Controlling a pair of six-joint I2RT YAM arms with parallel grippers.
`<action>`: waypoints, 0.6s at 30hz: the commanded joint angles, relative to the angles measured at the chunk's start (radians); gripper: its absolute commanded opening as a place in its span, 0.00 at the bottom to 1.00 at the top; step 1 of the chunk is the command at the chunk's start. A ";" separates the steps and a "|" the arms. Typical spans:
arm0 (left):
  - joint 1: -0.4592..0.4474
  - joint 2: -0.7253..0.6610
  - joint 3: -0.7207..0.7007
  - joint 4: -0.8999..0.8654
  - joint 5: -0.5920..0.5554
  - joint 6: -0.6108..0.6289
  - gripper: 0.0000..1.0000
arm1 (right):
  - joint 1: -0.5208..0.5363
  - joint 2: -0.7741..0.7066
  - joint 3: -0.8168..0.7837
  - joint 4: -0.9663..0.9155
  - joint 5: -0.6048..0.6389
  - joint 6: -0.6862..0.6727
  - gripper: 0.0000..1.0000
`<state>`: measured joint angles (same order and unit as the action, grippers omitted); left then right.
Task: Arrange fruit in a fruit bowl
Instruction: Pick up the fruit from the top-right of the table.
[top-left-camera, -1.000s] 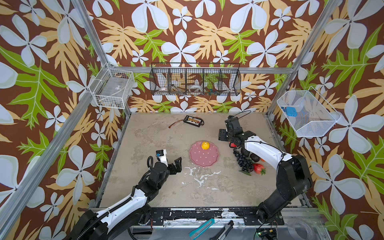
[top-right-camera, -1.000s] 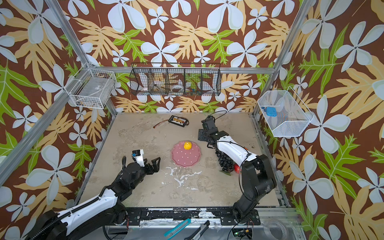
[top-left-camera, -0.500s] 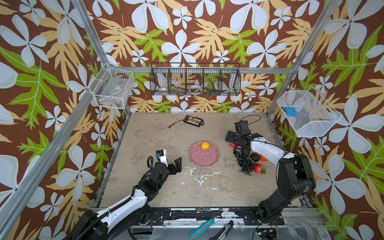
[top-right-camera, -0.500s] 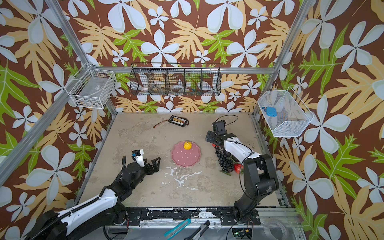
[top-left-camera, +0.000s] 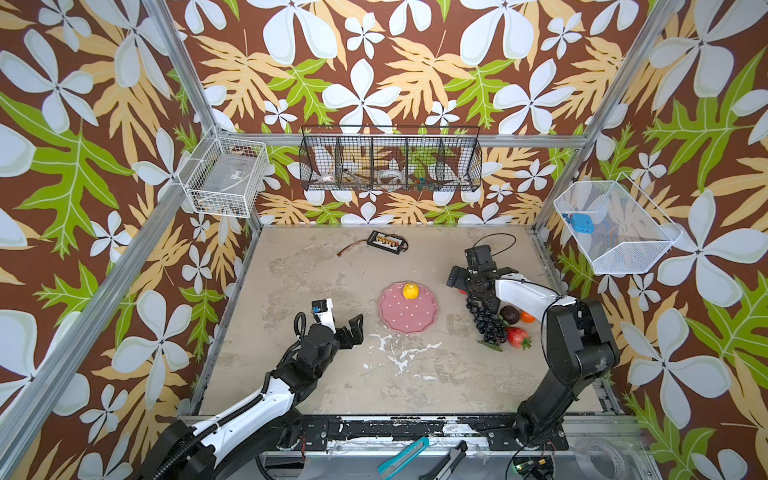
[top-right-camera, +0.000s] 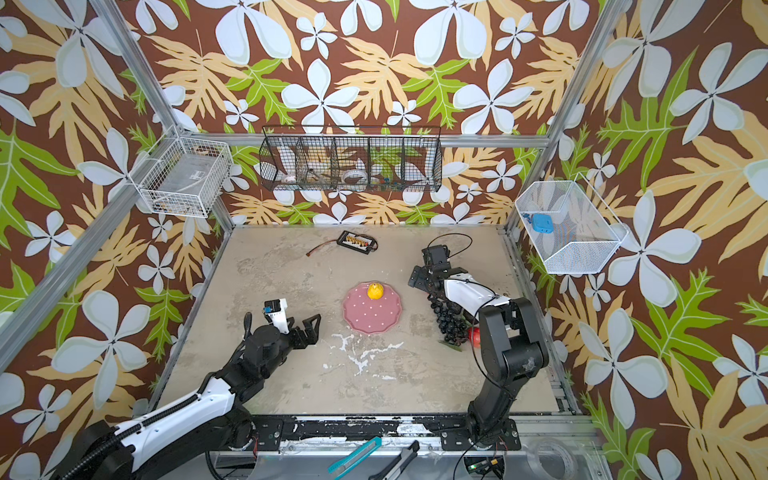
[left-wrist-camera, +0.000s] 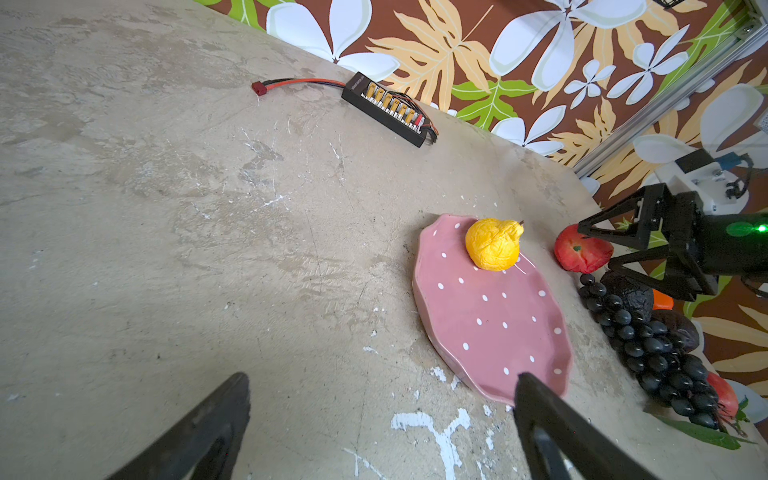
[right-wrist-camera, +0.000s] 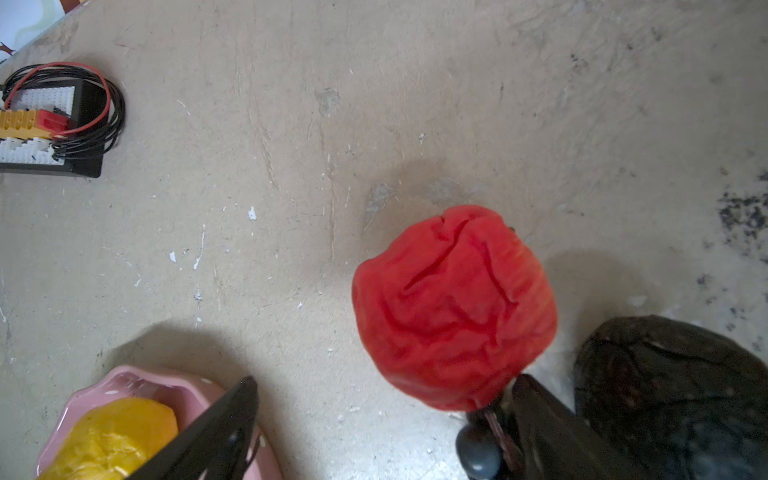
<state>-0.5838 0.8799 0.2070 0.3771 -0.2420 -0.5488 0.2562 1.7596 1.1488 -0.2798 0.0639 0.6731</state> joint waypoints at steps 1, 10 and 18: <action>-0.001 -0.001 0.000 0.013 -0.005 0.001 1.00 | 0.002 0.021 0.022 -0.001 0.024 -0.005 0.94; -0.001 -0.006 0.001 0.008 -0.009 0.004 1.00 | -0.001 0.113 0.112 -0.012 0.049 -0.055 0.88; -0.001 -0.011 0.000 0.008 -0.006 0.004 1.00 | -0.002 0.201 0.201 -0.032 0.083 -0.078 0.88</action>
<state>-0.5838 0.8715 0.2070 0.3737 -0.2424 -0.5484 0.2546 1.9484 1.3342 -0.2958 0.1249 0.6121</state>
